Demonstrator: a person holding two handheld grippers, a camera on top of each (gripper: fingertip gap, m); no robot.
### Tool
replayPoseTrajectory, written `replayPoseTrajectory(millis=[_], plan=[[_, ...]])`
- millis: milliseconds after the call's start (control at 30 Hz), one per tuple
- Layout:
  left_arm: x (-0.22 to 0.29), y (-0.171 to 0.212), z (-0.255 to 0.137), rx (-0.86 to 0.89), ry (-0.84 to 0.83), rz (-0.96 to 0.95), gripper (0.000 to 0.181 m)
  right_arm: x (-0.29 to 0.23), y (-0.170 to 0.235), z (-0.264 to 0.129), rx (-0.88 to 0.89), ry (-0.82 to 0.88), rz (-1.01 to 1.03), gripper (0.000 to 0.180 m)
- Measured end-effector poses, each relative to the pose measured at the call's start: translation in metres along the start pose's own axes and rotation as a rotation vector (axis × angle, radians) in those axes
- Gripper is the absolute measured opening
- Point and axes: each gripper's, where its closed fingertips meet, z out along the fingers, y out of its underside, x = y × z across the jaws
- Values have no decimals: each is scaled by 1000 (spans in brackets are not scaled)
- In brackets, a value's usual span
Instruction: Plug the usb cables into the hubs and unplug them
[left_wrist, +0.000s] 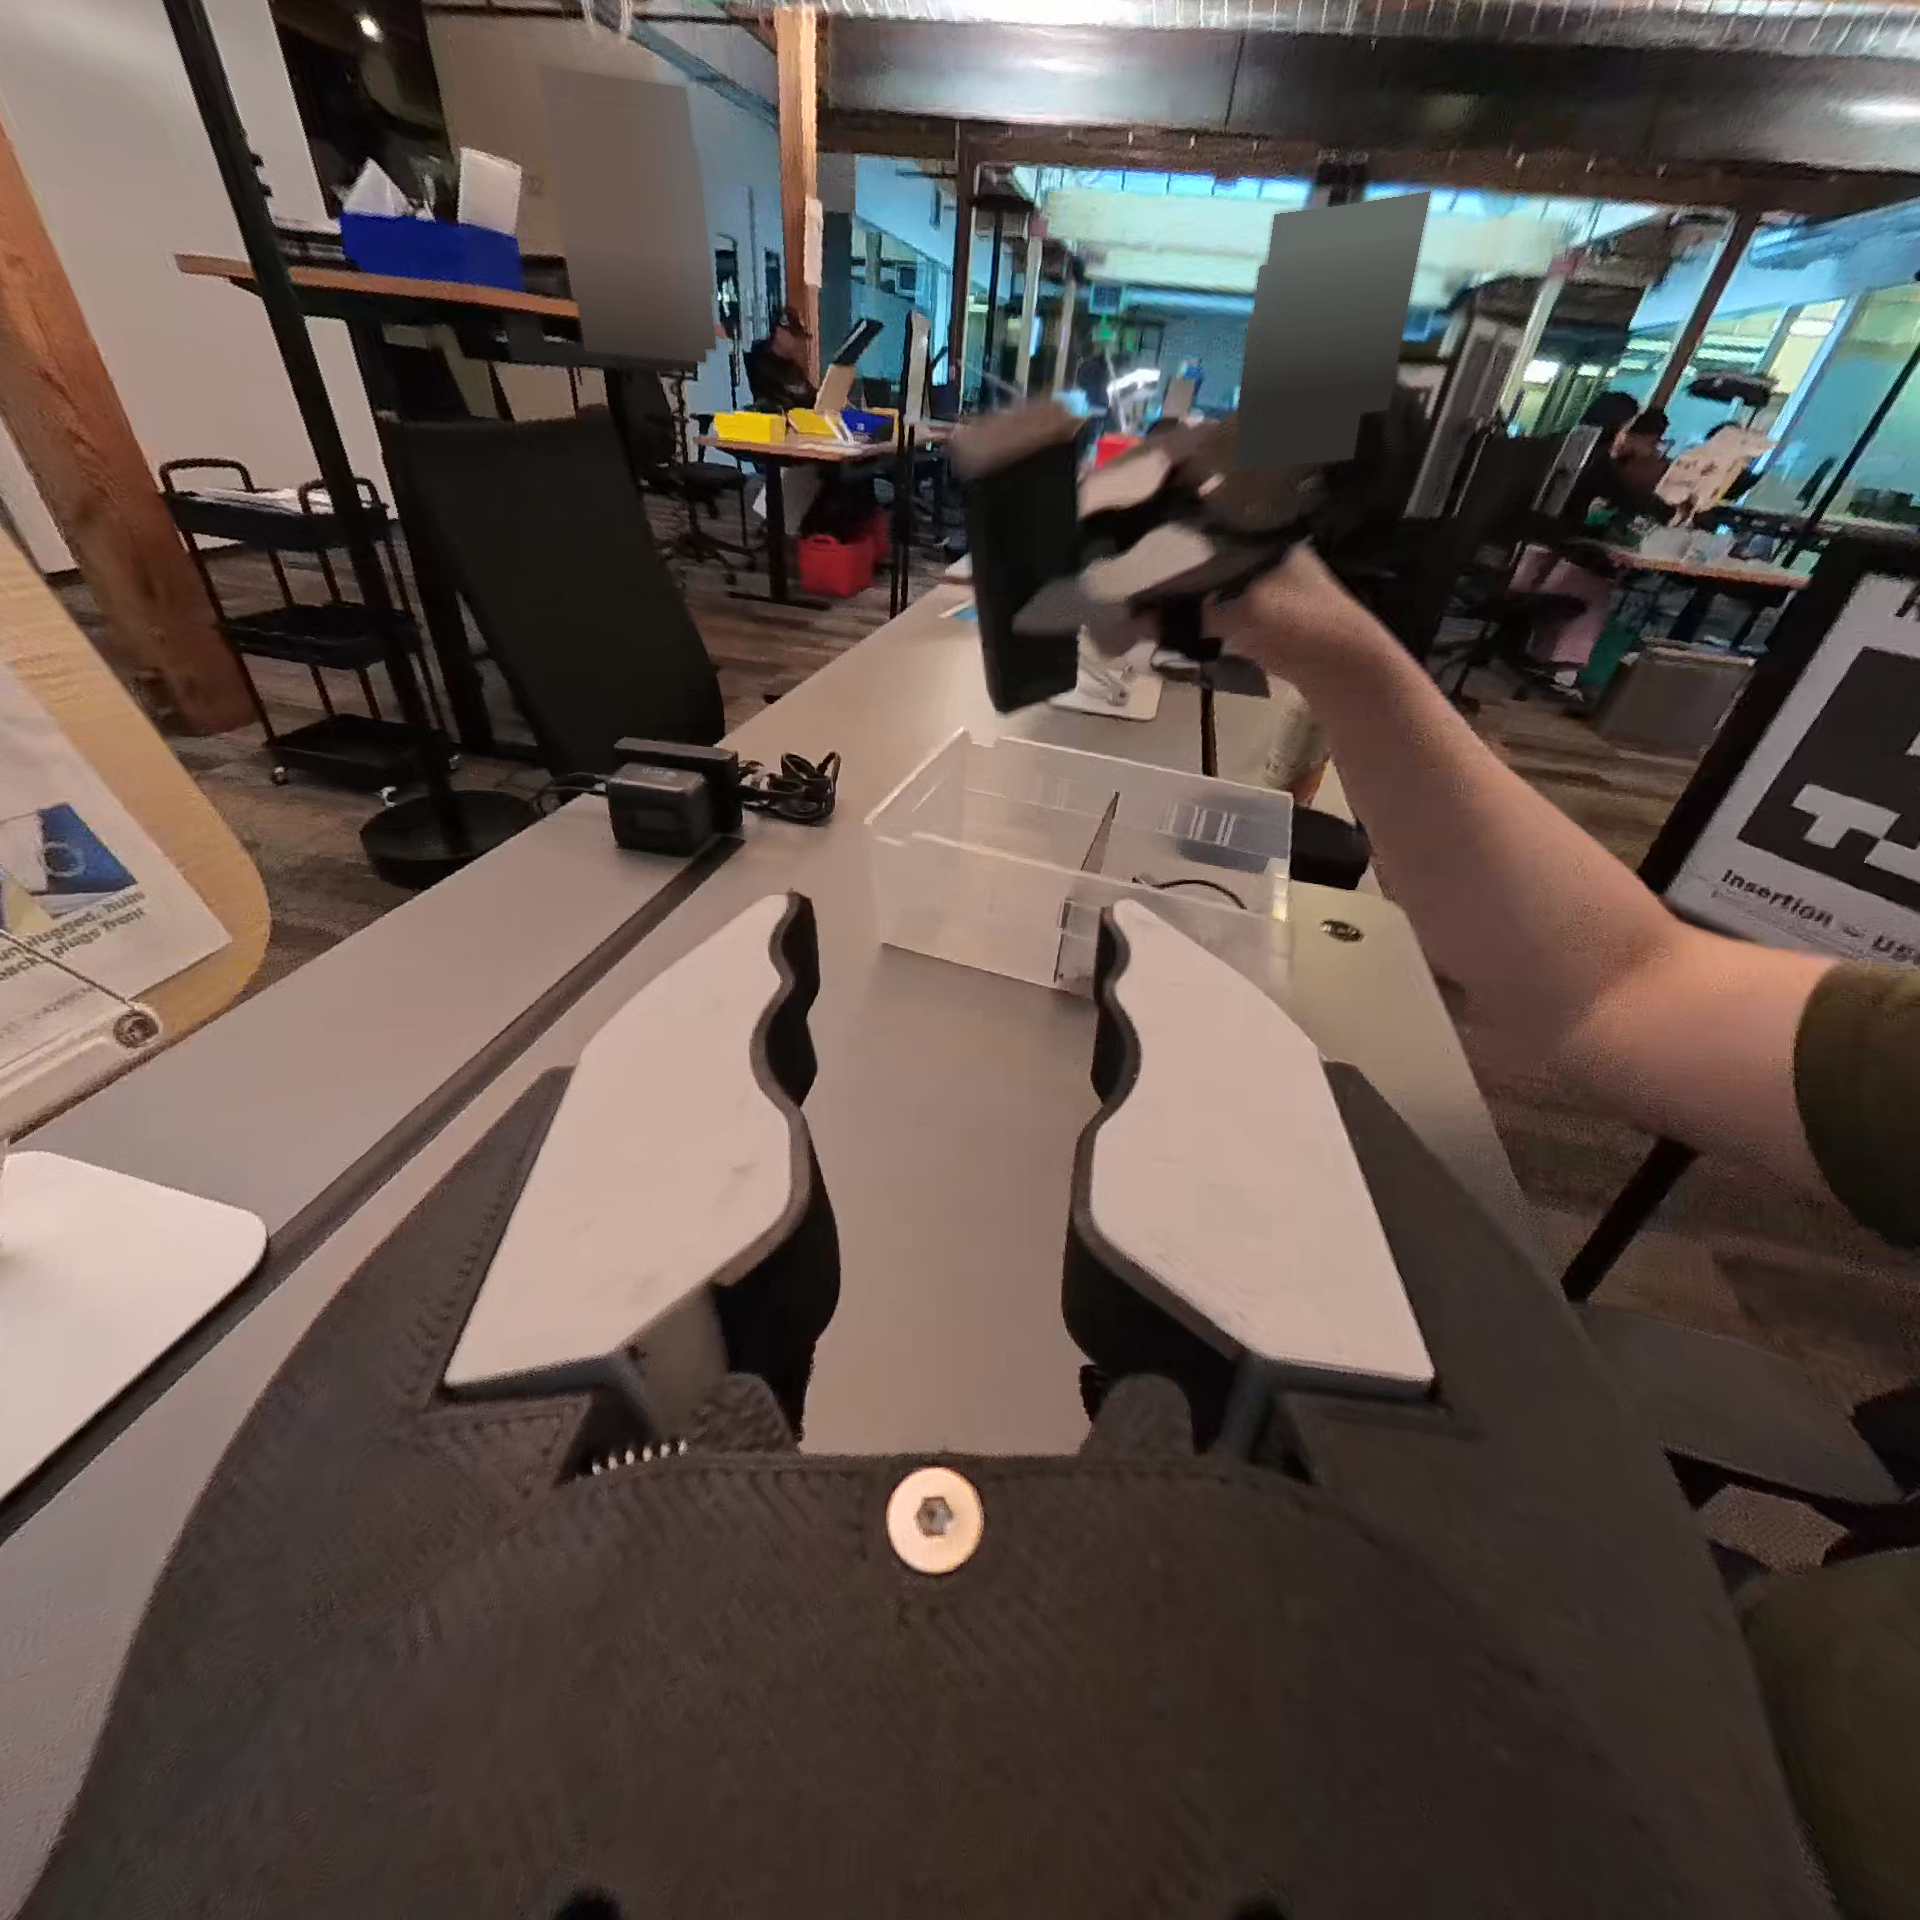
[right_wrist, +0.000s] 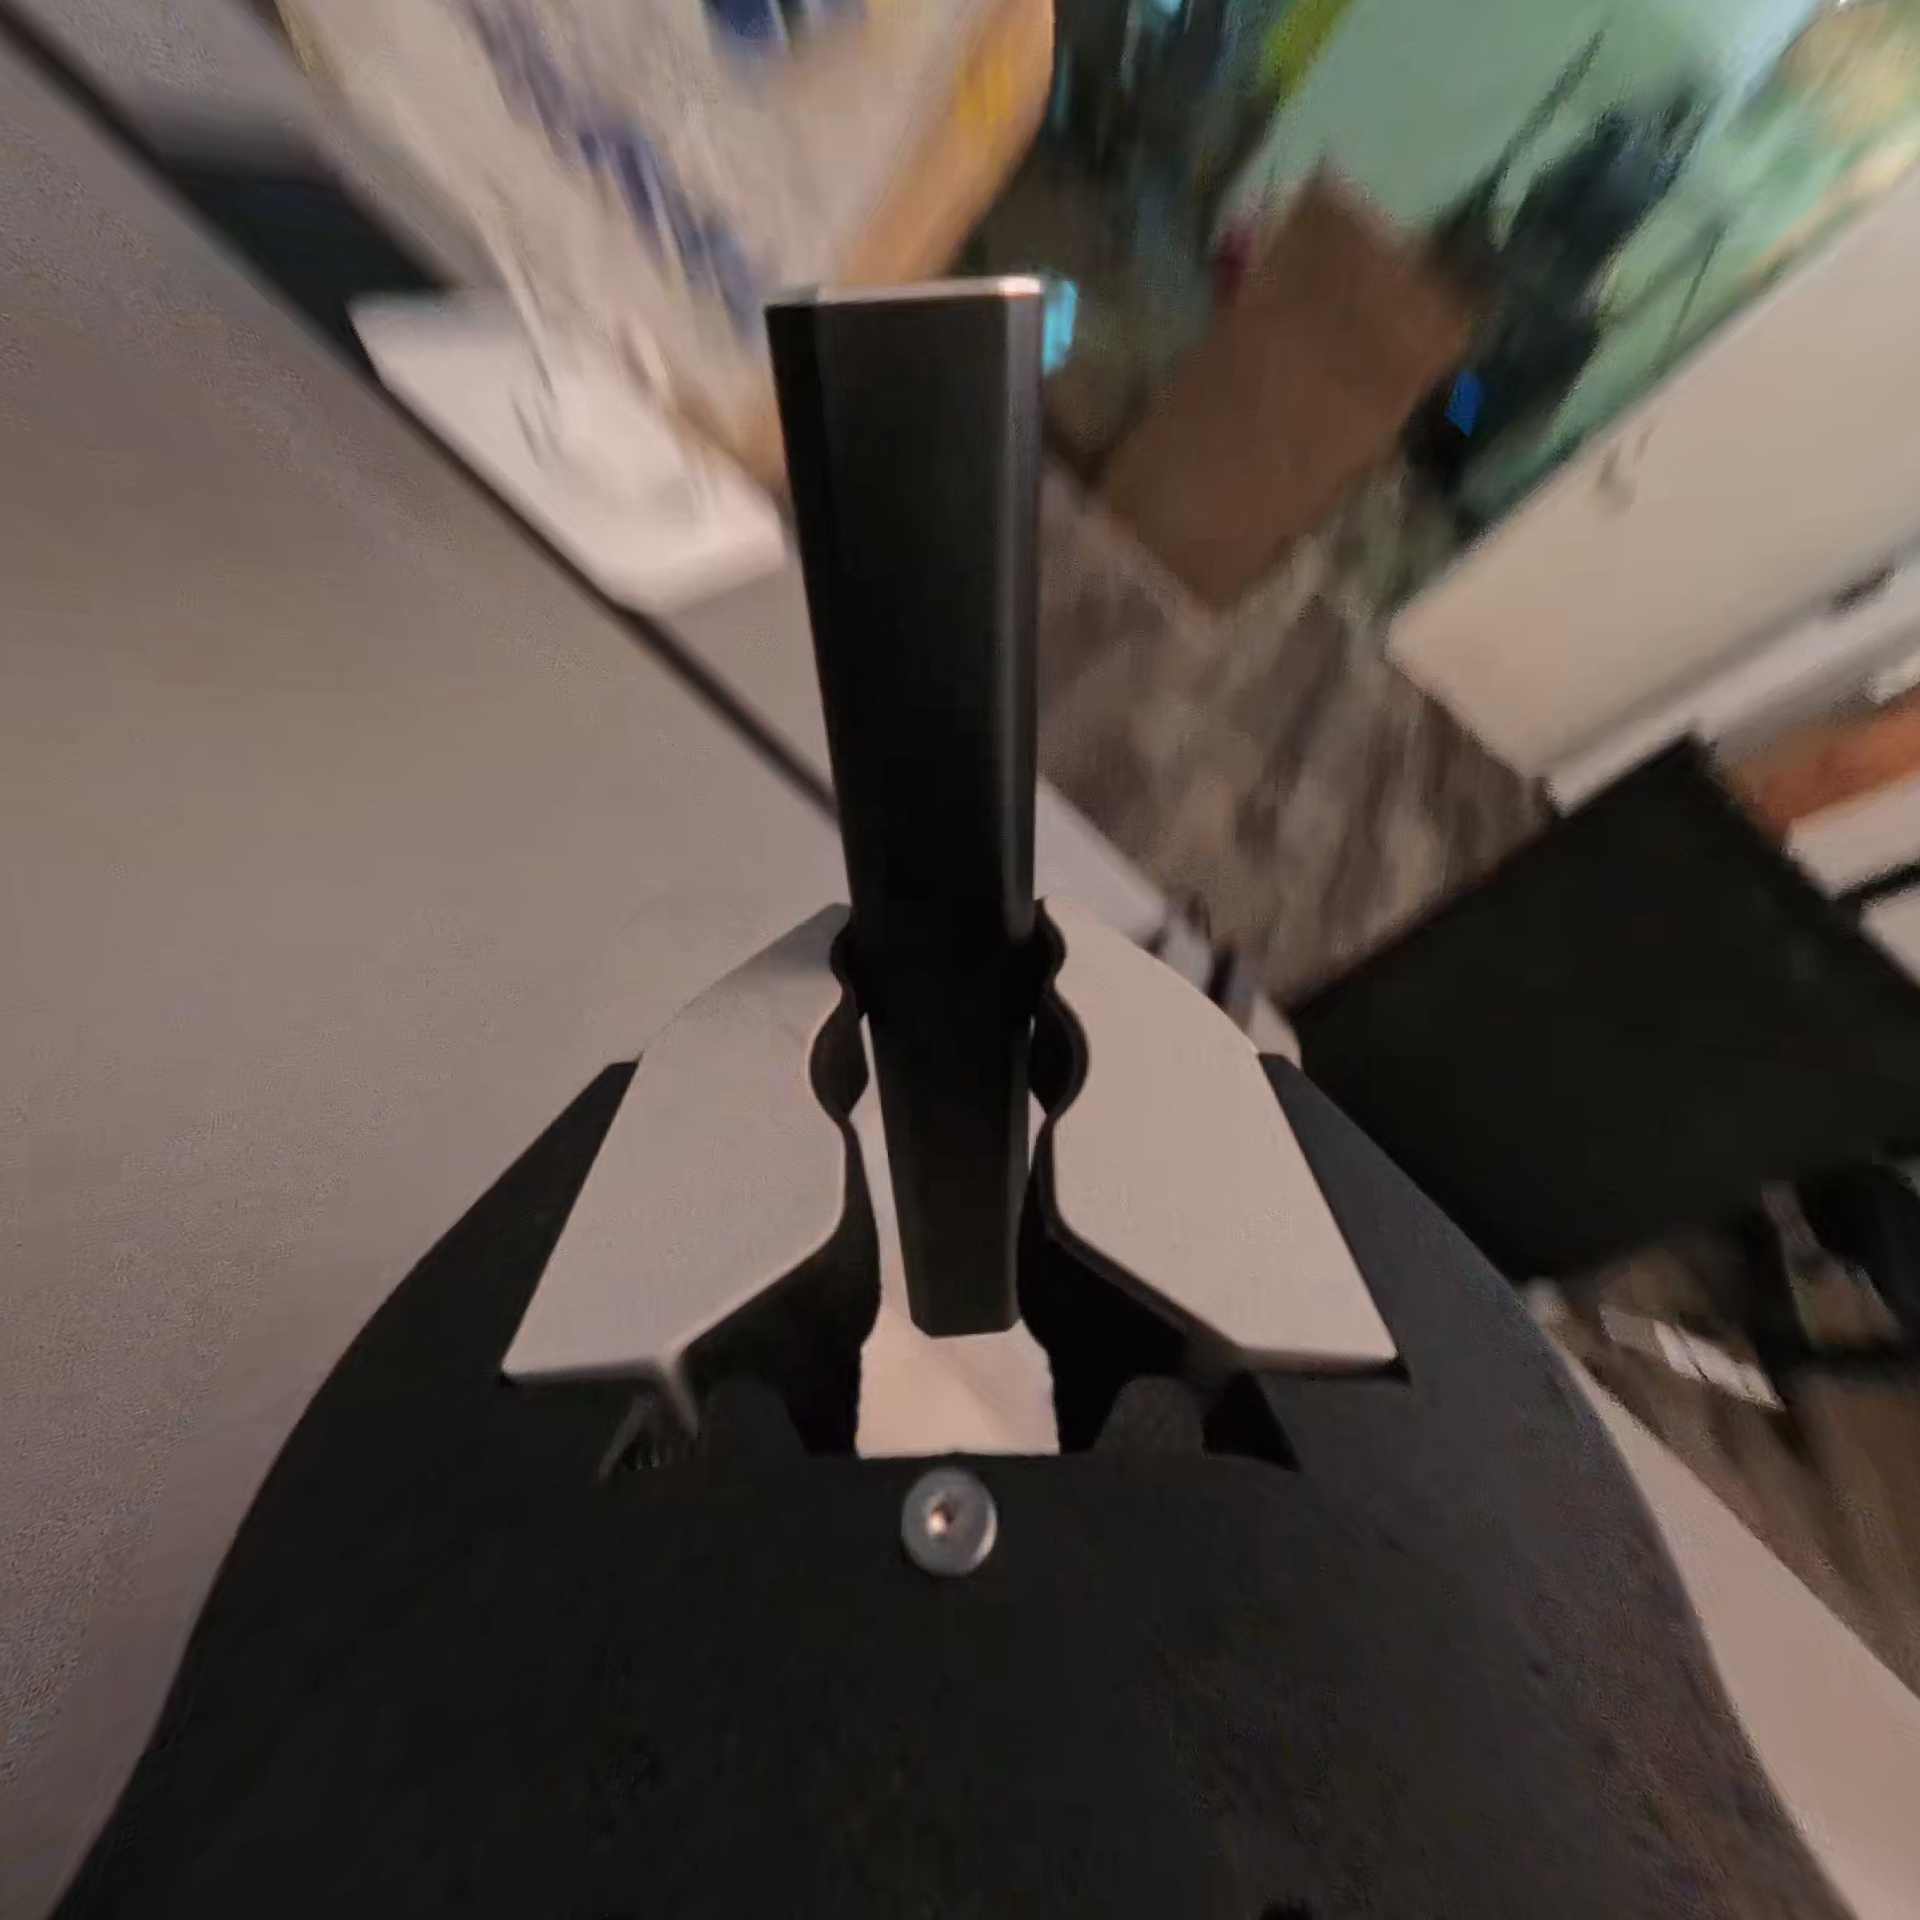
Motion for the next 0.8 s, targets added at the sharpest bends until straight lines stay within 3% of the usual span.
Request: replayPoseTrajectory(millis=[167,333,467,600,733,800], plan=[[3,-12,-4,56,16,-4,45,32,164,21,-581,-129,-150,29],[6,-8,0,24,6,20,44,8,241,29,-830,-341,-307,28],[8,-9,3,23,13,22,43,-13,268,45,-905,-457,-378,28],[6,-5,2,7,3,23,44,-17,274,54,-908,-440,-361,29],[3,-10,-4,30,-7,16,43,35,230,40,-671,-131,-343,40],[3,-12,-8,44,-8,12,43,76,222,9,-599,44,-124,38]])
